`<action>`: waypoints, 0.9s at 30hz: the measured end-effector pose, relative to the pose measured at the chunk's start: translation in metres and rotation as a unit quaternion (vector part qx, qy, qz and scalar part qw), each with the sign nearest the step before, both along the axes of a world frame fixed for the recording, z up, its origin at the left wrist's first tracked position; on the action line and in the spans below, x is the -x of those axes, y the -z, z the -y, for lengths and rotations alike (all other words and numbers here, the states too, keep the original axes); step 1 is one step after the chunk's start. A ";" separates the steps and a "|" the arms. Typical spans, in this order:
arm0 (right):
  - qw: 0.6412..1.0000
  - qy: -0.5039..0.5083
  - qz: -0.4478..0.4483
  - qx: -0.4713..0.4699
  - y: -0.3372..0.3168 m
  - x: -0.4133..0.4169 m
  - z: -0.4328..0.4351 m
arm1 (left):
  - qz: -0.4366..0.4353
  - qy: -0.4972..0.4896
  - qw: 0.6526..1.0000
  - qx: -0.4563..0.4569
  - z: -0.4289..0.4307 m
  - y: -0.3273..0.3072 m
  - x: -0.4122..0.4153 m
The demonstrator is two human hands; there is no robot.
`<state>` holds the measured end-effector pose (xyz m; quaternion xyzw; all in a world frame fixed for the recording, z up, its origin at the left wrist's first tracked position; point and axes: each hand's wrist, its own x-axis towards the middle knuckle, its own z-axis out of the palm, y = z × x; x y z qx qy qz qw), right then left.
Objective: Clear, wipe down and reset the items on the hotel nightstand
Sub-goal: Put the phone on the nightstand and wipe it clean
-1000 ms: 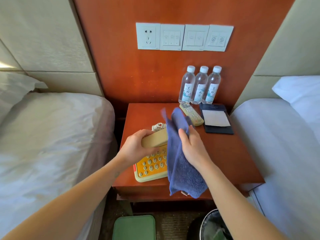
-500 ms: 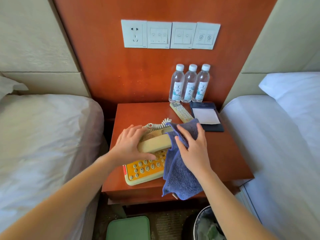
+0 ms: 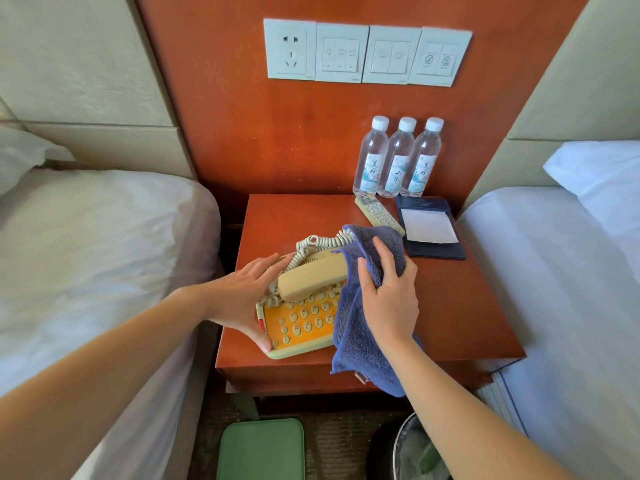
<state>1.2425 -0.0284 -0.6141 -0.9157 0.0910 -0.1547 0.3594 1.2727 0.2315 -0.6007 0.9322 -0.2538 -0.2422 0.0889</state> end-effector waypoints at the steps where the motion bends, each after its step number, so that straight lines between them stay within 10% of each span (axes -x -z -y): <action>1: 1.000 -0.005 -0.003 0.002 0.000 -0.003 0.001 | 0.002 0.001 1.000 0.001 0.000 0.001 0.000; 10: 0.994 -0.103 -0.026 -0.011 -0.005 -0.043 0.006 | 0.067 -0.113 0.989 0.065 -0.006 0.015 0.019; 19: 0.953 -0.272 -0.127 -0.042 -0.034 -0.124 0.006 | 0.160 -0.419 0.880 0.157 0.114 0.033 0.076; 27: 0.944 -0.297 -0.132 0.054 -0.039 -0.119 0.002 | 0.213 -0.308 0.910 0.179 0.091 0.007 0.041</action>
